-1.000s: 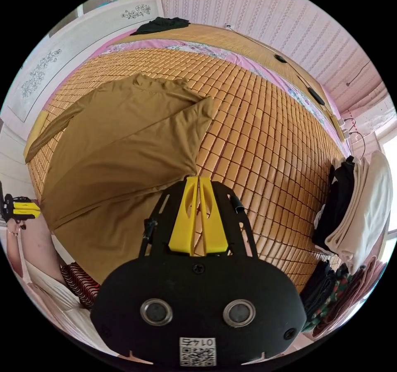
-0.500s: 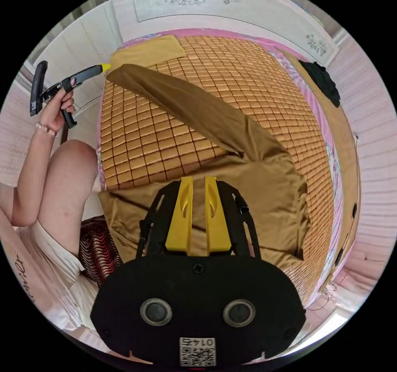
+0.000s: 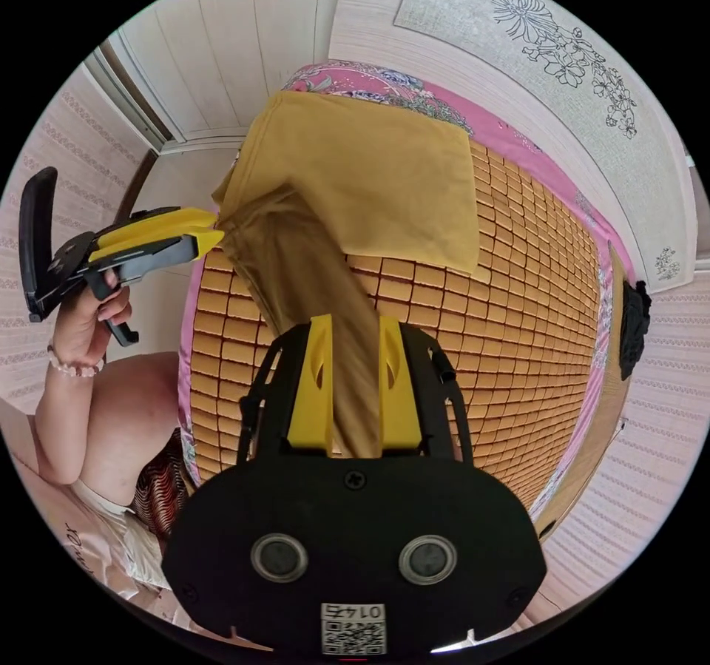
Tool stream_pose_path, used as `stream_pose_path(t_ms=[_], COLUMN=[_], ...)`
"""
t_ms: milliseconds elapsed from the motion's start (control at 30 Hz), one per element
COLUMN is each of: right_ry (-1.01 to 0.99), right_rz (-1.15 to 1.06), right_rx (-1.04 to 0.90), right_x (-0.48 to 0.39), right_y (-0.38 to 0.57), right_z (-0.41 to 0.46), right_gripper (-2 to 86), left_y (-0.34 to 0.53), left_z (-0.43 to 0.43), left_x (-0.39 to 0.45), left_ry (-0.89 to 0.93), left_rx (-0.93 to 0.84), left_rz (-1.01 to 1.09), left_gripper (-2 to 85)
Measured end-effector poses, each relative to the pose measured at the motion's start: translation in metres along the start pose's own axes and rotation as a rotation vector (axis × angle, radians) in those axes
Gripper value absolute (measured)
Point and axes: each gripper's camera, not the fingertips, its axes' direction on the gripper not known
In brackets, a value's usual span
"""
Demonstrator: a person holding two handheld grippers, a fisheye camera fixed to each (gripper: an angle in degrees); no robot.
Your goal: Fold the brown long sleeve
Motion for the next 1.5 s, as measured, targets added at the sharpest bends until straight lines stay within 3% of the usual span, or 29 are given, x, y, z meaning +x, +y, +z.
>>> stream_pose_path(t_ms=[133,233,400,500,600,733,867,1000,1100,1167,1333,1500], right_ry=[0.026,-0.076,-0.131,-0.152,-0.169,-0.178,-0.146,-0.191,-0.203,-0.205,-0.239,-0.188], right_rz=[-0.032,-0.021,0.041,0.141,0.313,0.591,0.784,0.977,1.18,1.361,1.473,1.406], right_rx=[-0.095,-0.068,-0.009,0.126,0.299,0.567,0.726,0.731,0.56,0.332,0.286,0.291], right_x=[0.003,0.008,0.016,0.031,0.055,0.077,0.049,-0.013,-0.084,-0.139,-0.216,-0.224], right_y=[-0.011,0.0,0.036,0.078,0.15,0.308,0.485,0.629,0.728,0.788,0.842,0.835], right_z=[0.037,0.044,0.046,0.026,-0.004,-0.051,-0.086,-0.073,-0.013,0.037,0.077,0.098], right_gripper=[8.8,3.4,-0.1,-0.4,-0.4,0.0,0.5,1.3,2.3,3.8,5.8,7.6], left_y=[-0.005,-0.003,0.002,0.009,0.021,0.046,0.108,0.19,0.277,0.345,0.434,0.482], left_z=[0.008,0.016,0.006,-0.017,-0.035,-0.036,-0.044,-0.057,-0.054,-0.042,-0.019,0.002], left_x=[0.007,0.008,0.012,0.035,0.073,0.155,0.268,0.359,0.407,0.422,0.431,0.442], left_ry=[-0.038,-0.105,-0.037,0.024,0.22,0.661,0.898,1.145,1.16,1.15,1.031,0.802], left_rx=[-0.064,-0.122,-0.093,0.023,0.133,0.106,-0.016,-0.231,-0.385,-0.57,-0.819,-0.828], left_rz=[0.078,0.098,0.115,0.198,0.311,0.469,0.776,1.026,1.148,1.218,1.276,1.414], left_gripper=[7.1,4.3,0.1,-0.6,-0.8,-0.9,-0.6,0.7,5.0,6.0,6.1,6.2])
